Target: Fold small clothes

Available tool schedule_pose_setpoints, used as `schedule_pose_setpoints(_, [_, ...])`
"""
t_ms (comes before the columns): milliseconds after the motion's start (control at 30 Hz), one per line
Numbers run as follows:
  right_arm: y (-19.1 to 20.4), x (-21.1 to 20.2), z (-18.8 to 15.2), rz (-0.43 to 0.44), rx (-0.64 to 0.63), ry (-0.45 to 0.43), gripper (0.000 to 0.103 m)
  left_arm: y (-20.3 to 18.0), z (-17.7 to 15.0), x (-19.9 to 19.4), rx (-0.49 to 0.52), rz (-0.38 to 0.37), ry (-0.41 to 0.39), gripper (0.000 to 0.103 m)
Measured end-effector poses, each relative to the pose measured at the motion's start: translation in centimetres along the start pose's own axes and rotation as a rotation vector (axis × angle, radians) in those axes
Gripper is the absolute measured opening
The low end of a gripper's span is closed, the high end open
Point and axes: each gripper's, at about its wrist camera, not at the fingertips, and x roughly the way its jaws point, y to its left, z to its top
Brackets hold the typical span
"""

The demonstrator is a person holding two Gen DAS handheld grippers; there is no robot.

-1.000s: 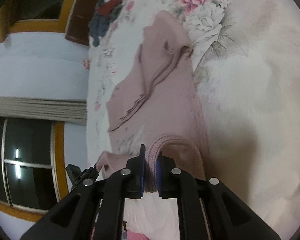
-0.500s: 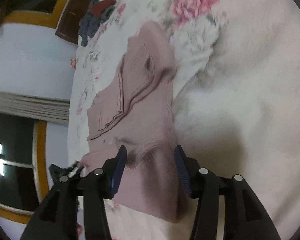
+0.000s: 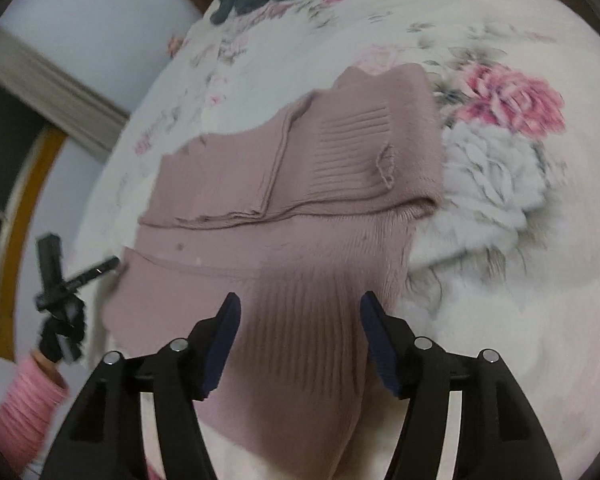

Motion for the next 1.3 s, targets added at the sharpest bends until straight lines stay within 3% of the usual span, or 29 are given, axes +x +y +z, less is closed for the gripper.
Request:
schedule_pose_setpoints(233, [0.0, 3.3, 0.3, -0.078, -0.069, 0.091, 0.064, -1.0, 0.5, 2.4, 0.075, 0.061, 0.032, 0.055])
schedule_pose_setpoints(267, [0.1, 3.5, 0.1, -0.070, -0.076, 0.097, 0.063, -1.1, 0.5, 2.6, 0.083, 0.067, 0.030, 0.046])
schedule_pose_setpoints(300, [0.2, 3.6, -0.1, -0.062, -0.084, 0.100, 0.052, -1.2, 0.4, 2.6, 0.088, 0.072, 0.027, 0.038])
schedule_pose_setpoints(333, [0.5, 3.7, -0.4, -0.052, -0.104, 0.109, 0.034, -1.3, 0.3, 2.6, 0.094, 0.084, 0.023, 0.035])
schedule_pose_setpoints(400, [1.1, 3.8, -0.9, -0.053, -0.141, 0.128, 0.015, -1.6, 0.2, 2.2, 0.115, 0.099, 0.006, 0.017])
schedule_pose_setpoints(433, [1.4, 3.6, -1.2, -0.038, -0.159, 0.129, 0.012, -1.8, 0.1, 1.9, 0.123, 0.104, 0.001, 0.010])
schedule_pose_setpoints(533, [2.1, 2.3, -1.9, 0.025, -0.192, 0.112, 0.011, -2.6, -0.4, 0.4, 0.155, 0.080, -0.033, 0.010])
schedule_pose_setpoints(633, [2.1, 1.8, -2.3, 0.004, -0.208, 0.115, 0.013, -4.1, -1.2, -0.1, 0.235, 0.083, -0.039, 0.010])
schedule_pose_setpoints(733, [1.6, 3.0, -1.9, -0.016, -0.161, 0.132, 0.024, -4.1, -1.2, 0.7, 0.237, 0.101, -0.019, 0.012])
schedule_pose_setpoints(867, [0.7, 3.9, -2.2, 0.029, -0.103, 0.142, 0.029, -3.2, -0.7, 2.9, 0.188, 0.104, 0.026, 0.021])
schedule_pose_setpoints(900, [0.6, 4.0, -2.4, 0.028, -0.101, 0.145, 0.028, -3.3, -0.8, 3.0, 0.188, 0.103, 0.028, 0.021])
schedule_pose_setpoints(1000, [0.5, 3.8, -2.5, 0.040, -0.082, 0.127, 0.012, -3.5, -1.0, 2.7, 0.202, 0.109, 0.021, 0.017])
schedule_pose_setpoints(1033, [0.4, 3.1, -2.5, 0.064, -0.068, 0.108, 0.011, -3.5, -1.1, 2.1, 0.198, 0.099, 0.006, 0.010])
schedule_pose_setpoints(1300, [2.6, -2.7, -3.2, 0.215, -0.074, -0.053, 0.010, -4.7, -1.5, -4.1, 0.164, -0.049, -0.170, 0.008])
